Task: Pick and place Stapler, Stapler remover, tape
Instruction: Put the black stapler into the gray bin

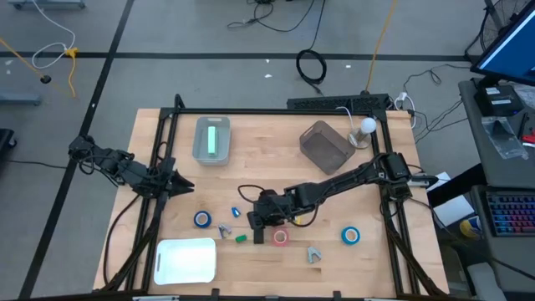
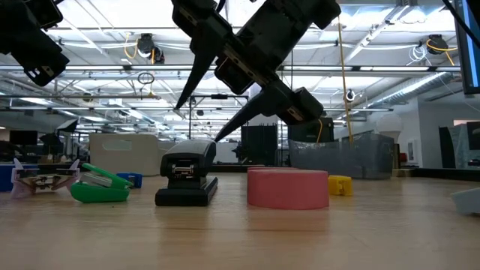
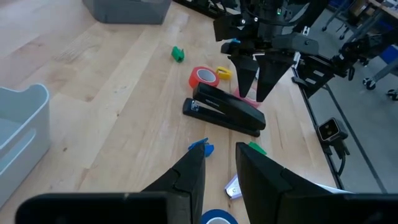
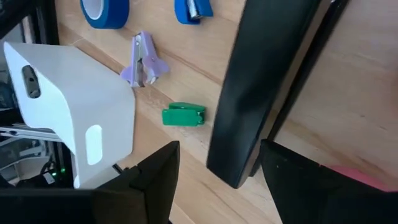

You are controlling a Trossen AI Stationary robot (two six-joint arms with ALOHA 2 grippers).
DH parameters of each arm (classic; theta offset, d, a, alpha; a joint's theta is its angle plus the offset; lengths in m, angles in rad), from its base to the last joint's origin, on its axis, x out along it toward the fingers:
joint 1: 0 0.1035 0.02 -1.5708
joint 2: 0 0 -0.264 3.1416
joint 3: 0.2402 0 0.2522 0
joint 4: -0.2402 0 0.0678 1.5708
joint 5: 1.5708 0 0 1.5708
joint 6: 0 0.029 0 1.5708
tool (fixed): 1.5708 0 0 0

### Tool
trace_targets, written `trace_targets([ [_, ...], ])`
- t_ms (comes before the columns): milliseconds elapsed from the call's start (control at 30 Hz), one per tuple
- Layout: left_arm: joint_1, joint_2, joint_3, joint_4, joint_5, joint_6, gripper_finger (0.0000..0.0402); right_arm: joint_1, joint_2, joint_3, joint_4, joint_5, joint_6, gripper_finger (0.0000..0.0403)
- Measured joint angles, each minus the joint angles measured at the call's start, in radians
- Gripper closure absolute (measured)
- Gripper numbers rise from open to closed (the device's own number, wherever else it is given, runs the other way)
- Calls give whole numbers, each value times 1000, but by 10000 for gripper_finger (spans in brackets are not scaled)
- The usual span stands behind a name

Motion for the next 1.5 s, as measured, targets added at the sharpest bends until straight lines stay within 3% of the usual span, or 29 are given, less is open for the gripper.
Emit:
trace_targets([
  [467,0,0,0,35,-1,1,311,-11,0,0,-1,0,-60,188],
  [633,0,30,0,116,-1,50,311,-15,-60,0,5,9,-163,188],
  [733,0,74,0,171,0,77,311,-20,-121,2,-2,86,-277,188],
  [1033,0,299,13,343,15,71,311,-33,-331,-11,-189,451,-552,211],
  [1233,0,529,169,298,24,10,312,-33,-503,-121,-161,694,-752,245],
  [1333,0,653,281,240,-22,-37,312,-33,-605,-218,-131,733,-842,260],
  [1500,25,845,436,168,-93,-152,312,-29,-809,-413,24,693,-990,293],
])
